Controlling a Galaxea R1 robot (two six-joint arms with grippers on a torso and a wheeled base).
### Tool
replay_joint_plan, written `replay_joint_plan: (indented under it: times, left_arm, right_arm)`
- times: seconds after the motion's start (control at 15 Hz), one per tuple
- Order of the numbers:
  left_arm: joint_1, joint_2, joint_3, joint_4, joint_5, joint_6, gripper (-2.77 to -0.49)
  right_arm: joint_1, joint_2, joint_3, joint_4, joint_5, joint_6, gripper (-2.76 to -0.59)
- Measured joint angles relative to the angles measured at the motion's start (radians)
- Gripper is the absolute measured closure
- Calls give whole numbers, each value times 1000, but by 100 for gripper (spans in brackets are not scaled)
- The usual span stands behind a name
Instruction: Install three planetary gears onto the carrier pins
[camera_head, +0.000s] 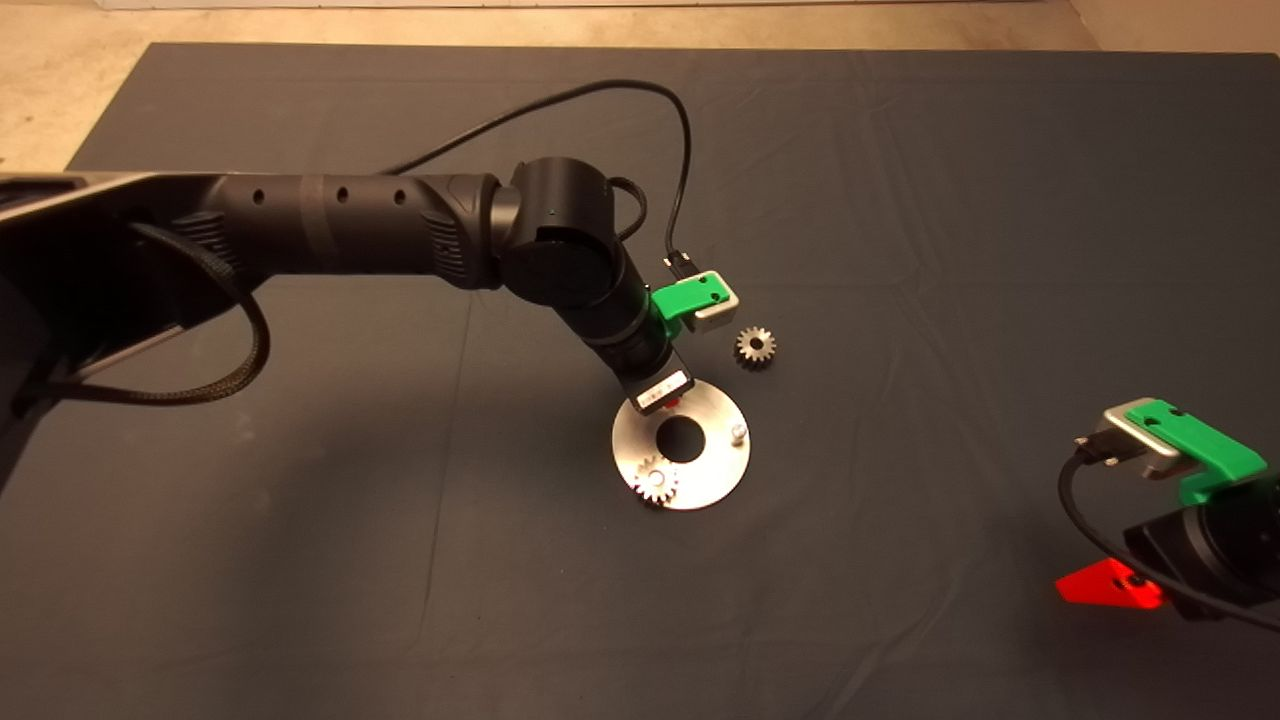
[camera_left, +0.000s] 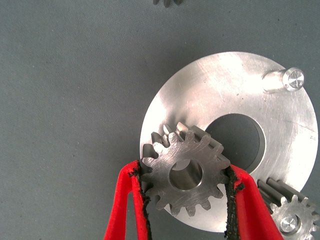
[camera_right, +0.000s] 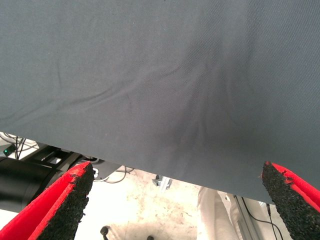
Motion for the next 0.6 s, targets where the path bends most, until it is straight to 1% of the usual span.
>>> replay_joint_plan:
  times: [0.27, 0.4, 0.6]
  left_arm:
    - [0, -8, 0, 1, -1, 2, -55]
    - [0, -8, 0, 1, 0, 18, -55]
    - [0, -7, -11, -1, -5, 22, -55]
  right_arm:
    - [0, -2, 0, 1, 0, 0, -250]
    - [0, -2, 0, 1, 0, 0, -250]
    - [3, -2, 0, 3, 0, 0, -250]
